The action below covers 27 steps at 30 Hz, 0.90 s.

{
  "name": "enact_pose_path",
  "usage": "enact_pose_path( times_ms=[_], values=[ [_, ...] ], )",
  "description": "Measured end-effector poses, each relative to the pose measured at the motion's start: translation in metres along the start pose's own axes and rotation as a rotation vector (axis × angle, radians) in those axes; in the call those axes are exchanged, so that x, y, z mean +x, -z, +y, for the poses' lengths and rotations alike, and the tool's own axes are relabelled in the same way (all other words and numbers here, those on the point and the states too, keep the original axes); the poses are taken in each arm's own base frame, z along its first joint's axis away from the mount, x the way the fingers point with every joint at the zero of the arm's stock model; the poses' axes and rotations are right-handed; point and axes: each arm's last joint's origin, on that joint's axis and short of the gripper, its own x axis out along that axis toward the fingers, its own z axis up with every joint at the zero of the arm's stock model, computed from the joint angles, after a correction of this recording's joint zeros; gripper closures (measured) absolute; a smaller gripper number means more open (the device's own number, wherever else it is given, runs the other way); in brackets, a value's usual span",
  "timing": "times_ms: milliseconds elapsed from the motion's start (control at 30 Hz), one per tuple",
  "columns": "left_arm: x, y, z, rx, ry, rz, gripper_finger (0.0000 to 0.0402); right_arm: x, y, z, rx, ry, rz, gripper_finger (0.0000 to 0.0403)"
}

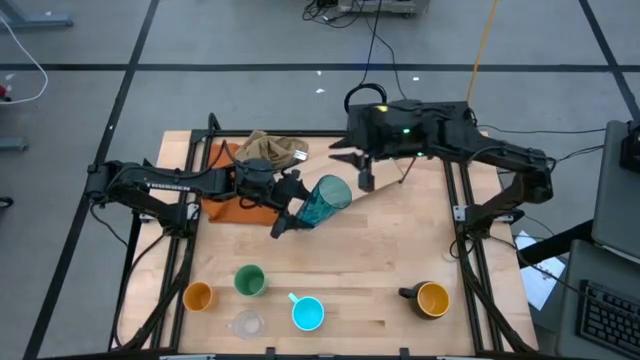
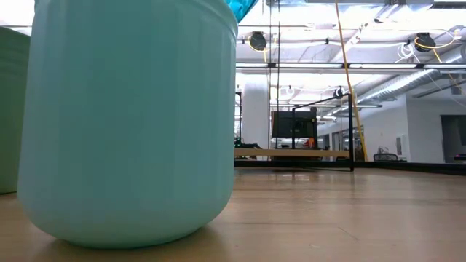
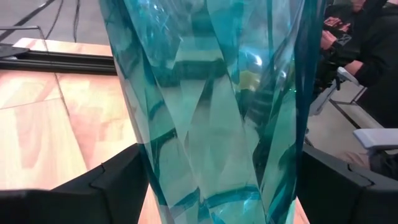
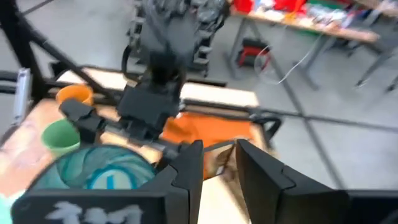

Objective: Stack small to large cups/mugs on shelf
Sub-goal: Put the blue cup on the shelf

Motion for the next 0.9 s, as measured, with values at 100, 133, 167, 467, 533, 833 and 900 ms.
enact_pose_path(
  times_ms=[100,133,167,467,533,833,900],
  values=[
    [0.000,0.000,0.000,0.003,-0.004,-0.001,0.0074,-0.018,-0.006,-0.002,-0.001,0.040,-0.043,0.0316],
    [0.000,0.000,0.000,0.008,-0.010,-0.003,0.0074,-0.023,-0.008,-0.001,-0.004,0.042,-0.056,0.0316],
    [0.000,0.000,0.000,0.014,-0.012,-0.003,0.0074,-0.026,-0.009,0.000,-0.006,0.042,-0.064,0.0316],
    [0.000,-0.006,0.001,0.063,-0.059,-0.060,0.0074,-0.053,-0.019,0.013,-0.049,0.077,-0.116,0.0316],
    [0.000,-0.008,0.001,0.076,-0.061,-0.078,0.0074,-0.057,-0.020,0.015,-0.051,0.070,-0.128,0.0316],
    [-0.001,-0.013,0.002,0.140,-0.204,-0.135,0.0074,-0.061,-0.018,0.027,-0.061,0.034,-0.089,0.0316],
    [-0.001,-0.015,0.003,0.148,-0.235,-0.153,0.0074,-0.061,-0.017,0.029,-0.063,0.027,-0.081,0.0316]
  ],
)
